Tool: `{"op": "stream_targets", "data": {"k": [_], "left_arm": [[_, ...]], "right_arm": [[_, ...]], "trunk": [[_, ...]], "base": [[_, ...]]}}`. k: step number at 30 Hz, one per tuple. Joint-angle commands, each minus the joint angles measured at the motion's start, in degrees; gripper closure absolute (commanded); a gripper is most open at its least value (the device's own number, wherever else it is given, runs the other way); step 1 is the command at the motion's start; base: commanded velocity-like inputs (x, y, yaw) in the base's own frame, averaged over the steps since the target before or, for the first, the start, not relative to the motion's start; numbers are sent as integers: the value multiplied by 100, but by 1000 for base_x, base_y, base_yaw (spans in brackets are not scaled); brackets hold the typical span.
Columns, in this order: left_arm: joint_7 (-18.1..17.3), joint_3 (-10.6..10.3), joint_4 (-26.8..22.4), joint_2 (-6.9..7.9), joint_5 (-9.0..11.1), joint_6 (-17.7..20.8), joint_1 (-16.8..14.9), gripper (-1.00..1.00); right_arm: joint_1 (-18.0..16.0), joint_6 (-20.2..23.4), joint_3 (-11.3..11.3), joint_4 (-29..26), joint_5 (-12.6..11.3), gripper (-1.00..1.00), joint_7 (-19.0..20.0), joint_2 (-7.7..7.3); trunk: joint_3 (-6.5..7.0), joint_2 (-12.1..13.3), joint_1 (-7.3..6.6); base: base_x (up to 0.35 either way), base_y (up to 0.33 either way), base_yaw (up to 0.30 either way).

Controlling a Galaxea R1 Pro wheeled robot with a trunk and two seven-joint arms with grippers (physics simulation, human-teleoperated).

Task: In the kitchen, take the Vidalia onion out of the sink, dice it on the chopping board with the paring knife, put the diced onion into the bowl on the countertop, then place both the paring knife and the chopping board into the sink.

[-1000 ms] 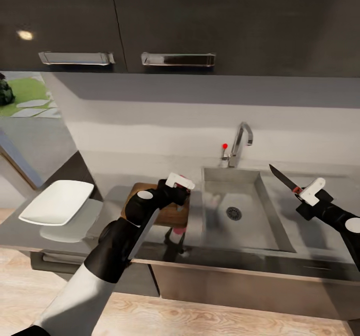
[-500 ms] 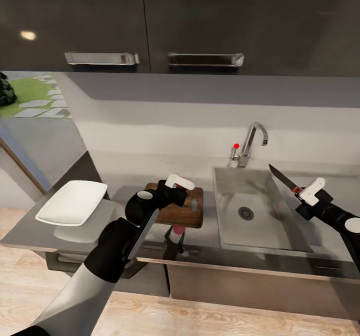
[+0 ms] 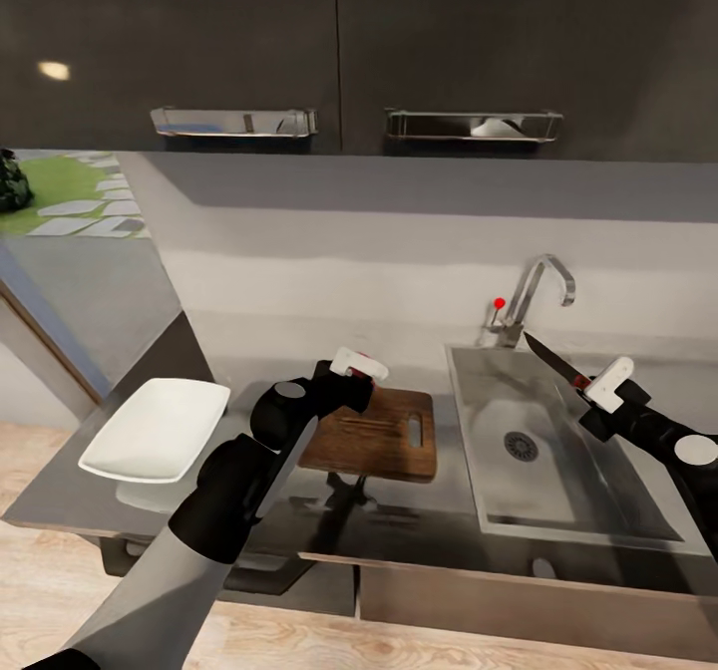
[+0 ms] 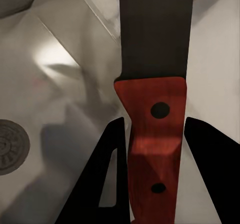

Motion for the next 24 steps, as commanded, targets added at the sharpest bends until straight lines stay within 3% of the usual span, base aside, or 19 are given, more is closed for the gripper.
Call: {"op": "stream_targets", "data": {"k": [1,16,20,24], "left_arm": [[-15,2,-5,-2,3,27,-5,100],[-28,-32,112,-15,2,34,-5,100],[-113,-34,133,-12,-2,44,-5,100],[-425,-38,157,-7,-6,52,-5,100]], "right_arm": [[-5,20,-3,-10,34,100,38,-1],[-5,33,19,-10,26,100,56,4],[-5,60,217,-10,24,100,67,74],[-5,72,528,-10,46,100,53,93]], "trunk": [[-11,-12,4],[-11,-12,4],[-11,-12,4],[-11,-12,4]], "base": [[49,20,0],[4,2,0],[0,0,0],[0,0,0]]}}
